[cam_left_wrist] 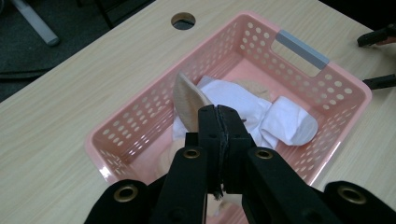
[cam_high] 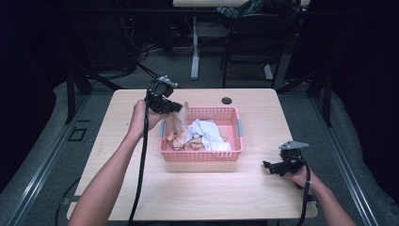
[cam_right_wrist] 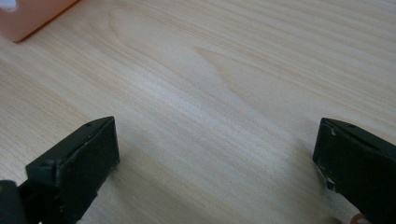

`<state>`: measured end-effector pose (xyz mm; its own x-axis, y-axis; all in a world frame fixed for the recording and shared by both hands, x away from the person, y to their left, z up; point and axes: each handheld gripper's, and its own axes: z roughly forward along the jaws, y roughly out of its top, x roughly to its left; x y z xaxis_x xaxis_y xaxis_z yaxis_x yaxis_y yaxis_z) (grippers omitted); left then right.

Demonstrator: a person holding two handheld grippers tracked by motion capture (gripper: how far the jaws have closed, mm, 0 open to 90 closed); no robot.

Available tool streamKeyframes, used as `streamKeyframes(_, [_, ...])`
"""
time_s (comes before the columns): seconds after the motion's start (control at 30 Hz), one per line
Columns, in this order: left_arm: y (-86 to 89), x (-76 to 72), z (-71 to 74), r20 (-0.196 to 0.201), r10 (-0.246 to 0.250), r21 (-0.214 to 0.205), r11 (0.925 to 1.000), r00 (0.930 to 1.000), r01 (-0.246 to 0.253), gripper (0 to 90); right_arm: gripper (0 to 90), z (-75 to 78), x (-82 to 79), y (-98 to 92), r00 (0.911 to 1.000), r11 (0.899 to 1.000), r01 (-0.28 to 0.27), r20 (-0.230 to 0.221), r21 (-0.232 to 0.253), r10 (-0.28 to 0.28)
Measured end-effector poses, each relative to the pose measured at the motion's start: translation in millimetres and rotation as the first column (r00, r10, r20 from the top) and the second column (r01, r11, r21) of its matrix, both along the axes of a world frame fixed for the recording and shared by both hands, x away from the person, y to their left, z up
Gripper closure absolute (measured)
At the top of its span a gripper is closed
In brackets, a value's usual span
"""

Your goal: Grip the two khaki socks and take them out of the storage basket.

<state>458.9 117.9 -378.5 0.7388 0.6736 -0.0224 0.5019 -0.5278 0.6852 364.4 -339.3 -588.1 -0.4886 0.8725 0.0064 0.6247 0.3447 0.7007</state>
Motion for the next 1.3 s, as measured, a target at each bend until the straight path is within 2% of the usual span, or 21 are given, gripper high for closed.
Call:
streamKeyframes(0.13, [7.2,-1.2,6.6,0.010,0.011,-0.011,0.9999,0.9999,-0.011,88.8,0.0,0.0,0.0,0.0,1.0000,1.000,0.000,0.000,0.000,0.000])
streamKeyframes(0.33, [27.8,-5.0,19.8,0.033,0.044,-0.020,0.9989,0.9985,-0.043,88.9,0.0,-0.1,-0.2,0.1,1.0000,1.000,0.001,0.001,0.001,-0.001])
streamKeyframes(0.6, [49.3,-9.0,28.4,0.039,0.071,-0.023,0.9973,0.9967,-0.071,88.8,0.0,0.0,-0.7,0.3,1.0000,1.000,0.003,0.001,0.003,-0.003])
streamKeyframes(0.9, [83.1,-15.5,37.0,0.055,0.135,-0.035,0.9905,0.9893,-0.133,88.9,0.0,0.1,-0.9,0.2,1.0000,1.000,0.005,0.001,-0.001,-0.005])
streamKeyframes(1.07, [106.7,-19.7,36.6,0.049,0.176,-0.030,0.9841,0.9831,-0.175,88.8,0.0,0.1,-0.9,0.2,1.0000,1.000,0.005,0.001,-0.001,-0.005])
streamKeyframes(1.3, [127.6,-23.6,32.1,0.035,0.217,-0.031,0.9759,0.9756,-0.216,88.8,0.0,0.1,-1.0,0.2,1.0000,1.000,0.006,0.001,-0.001,-0.006])
